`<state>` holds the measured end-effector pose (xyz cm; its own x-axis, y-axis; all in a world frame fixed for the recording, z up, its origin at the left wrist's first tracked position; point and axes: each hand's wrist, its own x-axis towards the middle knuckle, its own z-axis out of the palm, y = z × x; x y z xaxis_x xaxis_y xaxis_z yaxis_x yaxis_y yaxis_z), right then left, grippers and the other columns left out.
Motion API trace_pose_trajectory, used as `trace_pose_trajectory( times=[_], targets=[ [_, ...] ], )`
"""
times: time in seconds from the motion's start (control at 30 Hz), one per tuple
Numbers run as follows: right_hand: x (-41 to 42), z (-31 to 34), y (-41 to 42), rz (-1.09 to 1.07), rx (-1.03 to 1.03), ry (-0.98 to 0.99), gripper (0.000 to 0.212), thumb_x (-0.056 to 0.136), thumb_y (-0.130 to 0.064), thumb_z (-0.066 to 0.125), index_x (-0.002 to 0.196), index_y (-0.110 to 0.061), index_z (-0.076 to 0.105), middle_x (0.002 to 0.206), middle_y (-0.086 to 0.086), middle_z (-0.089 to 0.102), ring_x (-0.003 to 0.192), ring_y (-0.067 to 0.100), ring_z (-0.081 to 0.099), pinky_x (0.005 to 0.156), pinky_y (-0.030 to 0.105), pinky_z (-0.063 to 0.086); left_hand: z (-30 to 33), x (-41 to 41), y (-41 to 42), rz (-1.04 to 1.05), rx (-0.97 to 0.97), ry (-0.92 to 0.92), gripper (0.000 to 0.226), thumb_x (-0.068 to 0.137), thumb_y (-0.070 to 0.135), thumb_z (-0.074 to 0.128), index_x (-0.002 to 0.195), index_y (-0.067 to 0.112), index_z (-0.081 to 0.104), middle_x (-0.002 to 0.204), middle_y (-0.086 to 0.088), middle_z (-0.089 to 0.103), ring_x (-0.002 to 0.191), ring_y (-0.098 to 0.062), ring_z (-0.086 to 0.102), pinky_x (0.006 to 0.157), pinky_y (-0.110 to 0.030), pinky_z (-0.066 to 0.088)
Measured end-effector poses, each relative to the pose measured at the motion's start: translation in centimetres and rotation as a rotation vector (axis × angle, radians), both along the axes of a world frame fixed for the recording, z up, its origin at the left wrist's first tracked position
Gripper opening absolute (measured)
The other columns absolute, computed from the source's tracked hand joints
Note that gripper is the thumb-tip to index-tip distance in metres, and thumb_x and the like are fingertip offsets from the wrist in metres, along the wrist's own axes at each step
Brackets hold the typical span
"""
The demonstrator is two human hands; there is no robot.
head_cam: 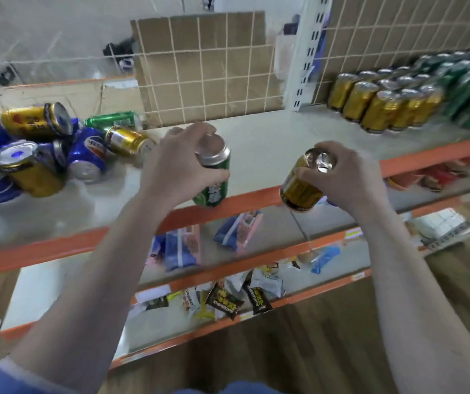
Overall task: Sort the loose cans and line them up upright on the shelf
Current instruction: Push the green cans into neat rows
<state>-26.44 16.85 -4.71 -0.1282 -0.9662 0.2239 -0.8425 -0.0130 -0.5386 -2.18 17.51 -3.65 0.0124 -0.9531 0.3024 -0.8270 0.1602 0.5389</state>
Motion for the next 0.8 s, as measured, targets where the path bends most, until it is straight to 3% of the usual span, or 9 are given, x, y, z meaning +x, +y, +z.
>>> trace_pose_trajectory(
  times=[0.07,0.37,0.57,0.67,0.8],
  targets=[
    [-4.5,0.1,0.1,-0.008,0.004,0.006,0.052,0.077,-0.040,0.070,0.125,-0.023,0.059,0.116,0.008,0.064,0.108,0.030,0.055,0.086,0.035,0.042,-0.3,-4.6,-0.4,0.005,-0.001,0.021,0.069,0.060,0.041,0.083,0.122,0.031,0.055,0.119,-0.002,0.060,0.107,-0.022,0.056,0.091,-0.037,0.045],
    [-20.9,0.2,-1.0,-0.018,0.020,0.007,0.058,0.076,-0.042,0.070,0.128,-0.020,0.056,0.121,0.006,0.062,0.111,0.026,0.054,0.090,0.033,0.041,-0.6,-21.7,-2.5,-0.030,0.040,0.043,0.068,0.063,0.038,0.083,0.124,0.031,0.055,0.122,-0.001,0.059,0.110,-0.020,0.054,0.088,-0.029,0.039],
    [-26.5,0.9,-4.3,-0.033,-0.006,0.020,0.051,0.076,-0.045,0.068,0.121,-0.020,0.059,0.113,0.007,0.064,0.102,0.027,0.055,0.083,0.036,0.044,0.2,-27.4,-6.4,-0.077,-0.001,0.023,0.066,0.063,0.041,0.082,0.123,0.032,0.055,0.120,0.001,0.061,0.109,-0.020,0.055,0.086,-0.031,0.041],
    [-28.5,0.8,-6.5,-0.053,-0.017,0.022,0.051,0.076,-0.047,0.069,0.120,-0.022,0.060,0.115,0.005,0.064,0.103,0.024,0.055,0.082,0.032,0.043,-0.1,-29.7,-8.9,-0.108,-0.014,0.025,0.065,0.065,0.040,0.082,0.123,0.030,0.055,0.123,0.002,0.059,0.109,-0.017,0.054,0.084,-0.029,0.041],
    [-31.2,1.0,-9.9,-0.064,-0.010,0.034,0.050,0.078,-0.046,0.070,0.120,-0.021,0.060,0.112,0.003,0.064,0.090,0.017,0.052,0.075,0.027,0.042,-0.5,-32.4,-12.5,-0.162,-0.011,0.036,0.067,0.067,0.040,0.081,0.126,0.028,0.053,0.126,0.004,0.058,0.105,-0.010,0.049,0.081,-0.027,0.039]
  ],
)
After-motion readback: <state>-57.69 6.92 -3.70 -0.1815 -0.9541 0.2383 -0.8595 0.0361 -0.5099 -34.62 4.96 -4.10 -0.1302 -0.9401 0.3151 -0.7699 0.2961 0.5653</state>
